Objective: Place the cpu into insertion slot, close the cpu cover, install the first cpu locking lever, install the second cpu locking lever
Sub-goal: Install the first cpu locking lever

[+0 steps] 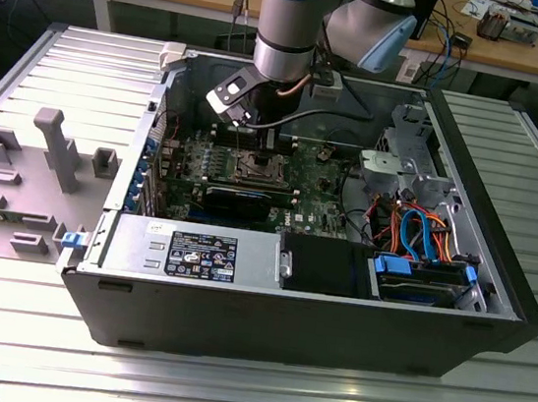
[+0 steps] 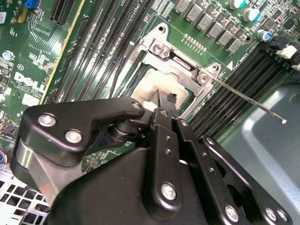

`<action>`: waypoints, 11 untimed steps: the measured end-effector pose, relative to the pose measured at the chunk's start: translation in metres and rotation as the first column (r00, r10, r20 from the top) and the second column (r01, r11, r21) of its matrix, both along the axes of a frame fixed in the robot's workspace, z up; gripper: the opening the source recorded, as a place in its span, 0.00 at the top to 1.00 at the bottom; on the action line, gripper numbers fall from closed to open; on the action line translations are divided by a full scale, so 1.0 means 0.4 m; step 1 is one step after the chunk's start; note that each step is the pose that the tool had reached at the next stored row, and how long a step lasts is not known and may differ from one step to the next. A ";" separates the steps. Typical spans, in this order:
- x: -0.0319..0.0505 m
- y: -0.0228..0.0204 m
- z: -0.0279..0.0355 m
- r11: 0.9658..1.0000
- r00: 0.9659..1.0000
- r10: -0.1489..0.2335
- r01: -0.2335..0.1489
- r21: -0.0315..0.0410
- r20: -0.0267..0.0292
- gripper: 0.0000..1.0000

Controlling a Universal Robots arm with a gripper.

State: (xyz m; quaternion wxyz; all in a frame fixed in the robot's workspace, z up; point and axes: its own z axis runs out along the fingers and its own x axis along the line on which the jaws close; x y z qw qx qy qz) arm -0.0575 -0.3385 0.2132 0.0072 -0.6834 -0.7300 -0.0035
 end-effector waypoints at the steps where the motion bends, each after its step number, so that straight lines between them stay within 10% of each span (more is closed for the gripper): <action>1: 0.000 0.000 0.000 1.000 1.000 0.000 0.000 0.000 0.000 0.89; 11: 0.000 0.000 0.016 1.000 1.000 0.000 0.000 0.000 0.000 0.89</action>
